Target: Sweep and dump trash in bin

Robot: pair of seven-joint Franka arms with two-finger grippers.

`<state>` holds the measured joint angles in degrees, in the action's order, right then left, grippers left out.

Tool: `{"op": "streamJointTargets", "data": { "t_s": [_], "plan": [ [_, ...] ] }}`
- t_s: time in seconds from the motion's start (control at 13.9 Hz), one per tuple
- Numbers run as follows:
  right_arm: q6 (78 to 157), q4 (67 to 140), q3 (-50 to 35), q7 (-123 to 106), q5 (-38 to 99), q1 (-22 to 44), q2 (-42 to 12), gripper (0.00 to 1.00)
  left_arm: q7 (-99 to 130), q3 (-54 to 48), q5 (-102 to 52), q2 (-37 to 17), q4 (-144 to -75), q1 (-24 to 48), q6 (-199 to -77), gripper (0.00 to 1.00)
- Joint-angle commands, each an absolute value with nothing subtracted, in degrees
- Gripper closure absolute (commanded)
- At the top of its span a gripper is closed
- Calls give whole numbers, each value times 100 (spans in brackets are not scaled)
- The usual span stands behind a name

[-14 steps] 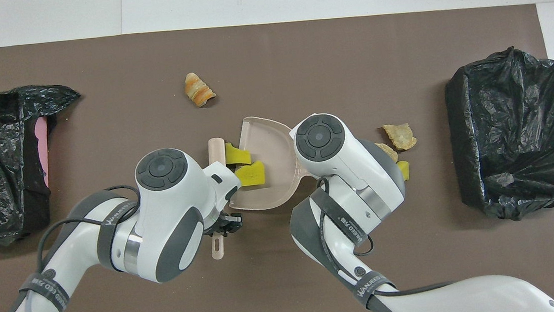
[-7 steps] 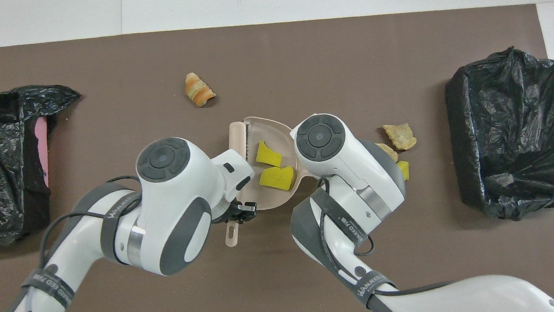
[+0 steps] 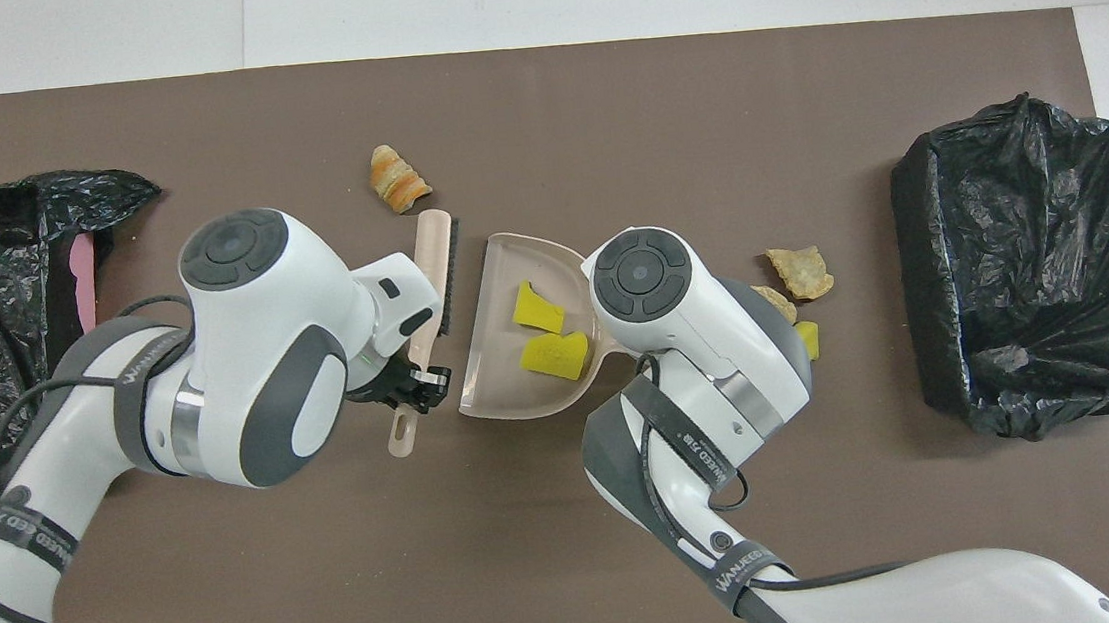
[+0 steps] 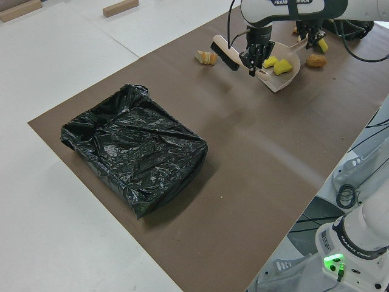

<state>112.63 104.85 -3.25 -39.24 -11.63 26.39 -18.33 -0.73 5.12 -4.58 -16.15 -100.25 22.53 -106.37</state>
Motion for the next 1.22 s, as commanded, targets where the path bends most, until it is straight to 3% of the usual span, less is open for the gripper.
{"op": "streamJointTargets", "data": {
  "t_s": [0.0,0.29,0.79,1.15],
  "plan": [
    [11408,10635,-369,-3771,-1195,2549,-1758,100,-998,475,-212,-2108,-9283,1706,-10564,100],
    [11408,10635,-369,-3753,-1195,2549,-1758,100,-2310,457,615,-2478,-8763,1274,-10775,100],
    [11408,10644,-369,-3744,-1195,2549,-1758,100,-2496,404,606,-3873,-7096,1336,-10679,100],
    [11417,10644,-369,-3735,-1195,2540,-1758,100,-2479,404,773,-3912,-7188,1651,-10644,100]
  ]
}}
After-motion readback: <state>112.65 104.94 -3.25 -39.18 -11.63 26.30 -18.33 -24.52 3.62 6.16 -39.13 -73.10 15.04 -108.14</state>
